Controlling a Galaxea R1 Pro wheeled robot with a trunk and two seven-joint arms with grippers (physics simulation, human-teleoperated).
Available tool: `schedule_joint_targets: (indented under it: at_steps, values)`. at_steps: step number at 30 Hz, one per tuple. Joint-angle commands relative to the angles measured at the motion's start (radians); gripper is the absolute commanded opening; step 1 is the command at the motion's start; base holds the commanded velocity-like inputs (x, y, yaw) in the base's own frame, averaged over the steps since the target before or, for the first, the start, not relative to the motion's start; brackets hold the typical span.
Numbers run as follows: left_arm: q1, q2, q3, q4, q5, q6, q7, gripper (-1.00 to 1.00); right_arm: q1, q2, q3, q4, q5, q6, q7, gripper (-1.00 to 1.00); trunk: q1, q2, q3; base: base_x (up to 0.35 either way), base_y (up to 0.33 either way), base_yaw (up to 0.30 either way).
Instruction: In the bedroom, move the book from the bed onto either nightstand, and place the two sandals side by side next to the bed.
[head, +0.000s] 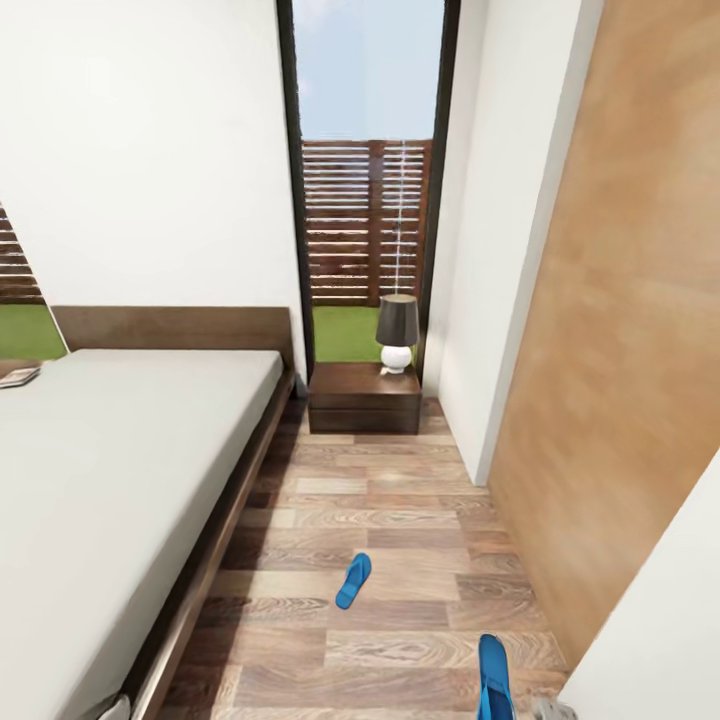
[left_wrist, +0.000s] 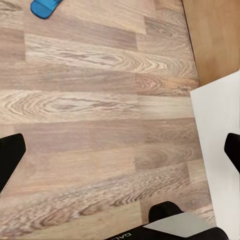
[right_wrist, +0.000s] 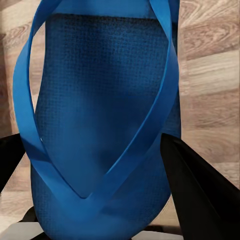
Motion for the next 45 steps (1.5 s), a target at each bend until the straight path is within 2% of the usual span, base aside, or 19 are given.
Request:
schedule_joint_targets:
  at_steps: [1, 25, 40, 45]
  values:
    - [-0.001, 0.000, -0.001, 0.001, 0.005, -0.003, -0.002, 1.00, 0.000, 0.000, -0.001, 0.000, -0.011, 0.006, 0.004, -1.00, 0.001, 0.000, -0.001, 0.308, 0.000, 0.000]
    - [-0.001, 0.001, 0.001, 0.001, 0.006, -0.003, -0.003, 1.00, 0.000, -0.001, -0.001, -0.001, -0.011, 0.006, 0.004, -1.00, 0.001, 0.000, -0.001, 0.263, 0.000, 0.000]
    - [-0.001, 0.002, 0.001, 0.001, 0.006, -0.003, -0.003, 1.00, 0.000, -0.002, -0.001, -0.001, -0.011, 0.006, 0.004, -1.00, 0.001, 0.000, -0.001, 0.037, 0.000, -0.108]
    - [-0.001, 0.002, 0.001, 0.001, 0.006, -0.001, -0.003, 1.00, 0.000, -0.001, -0.001, -0.001, -0.011, 0.006, 0.004, -1.00, 0.001, 0.000, -0.001, 0.217, 0.065, -0.078]
